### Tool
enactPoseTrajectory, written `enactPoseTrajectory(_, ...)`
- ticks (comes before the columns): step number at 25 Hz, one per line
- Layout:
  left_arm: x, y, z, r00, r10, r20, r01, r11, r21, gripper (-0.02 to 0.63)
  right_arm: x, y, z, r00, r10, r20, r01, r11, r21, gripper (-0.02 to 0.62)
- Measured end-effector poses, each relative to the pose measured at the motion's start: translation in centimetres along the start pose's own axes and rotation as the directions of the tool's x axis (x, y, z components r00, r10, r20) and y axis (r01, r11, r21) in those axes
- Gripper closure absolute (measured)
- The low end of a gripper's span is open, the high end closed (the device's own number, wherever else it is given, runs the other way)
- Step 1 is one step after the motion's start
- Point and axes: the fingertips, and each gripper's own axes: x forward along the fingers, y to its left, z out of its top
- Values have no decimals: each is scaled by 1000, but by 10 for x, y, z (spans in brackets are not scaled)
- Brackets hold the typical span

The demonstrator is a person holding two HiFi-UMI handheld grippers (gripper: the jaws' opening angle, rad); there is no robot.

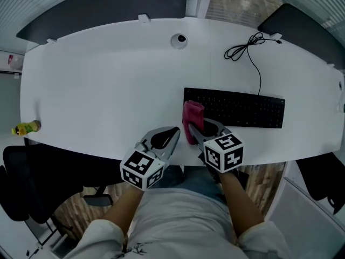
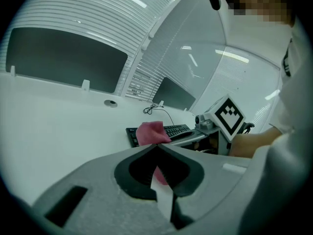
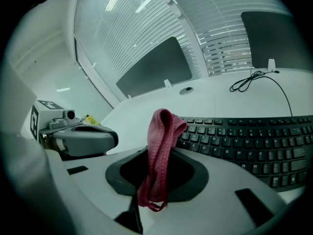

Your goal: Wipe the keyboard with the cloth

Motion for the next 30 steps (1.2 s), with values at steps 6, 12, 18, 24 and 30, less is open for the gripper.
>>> enactPoseTrajectory(6,-10,10,-2,1000,5,-4,-5,1000,-5,595,22,5,-13,999,-22,-47,23,1000,8,514)
enactPoseTrajectory(12,-11,15,-3,1000,-6,-10,6,1000,1,595,27,-2,-17,997,-60,-56,61,998,4,514)
enactPoseTrajectory(18,-7,16,0,1000,-19,-17,19,1000,8,595,27,-6,-17,996,-67,-56,68,998,14,514)
enactPoseTrajectory(24,-1,13,0,999,-38,-32,39,999,18,595,22,-13,-17,995,-81,-49,83,996,28,514)
enactPoseTrajectory(30,6,9,1,996,-70,-47,71,997,33,595,13,-24,-18,993,-116,-38,117,992,55,514)
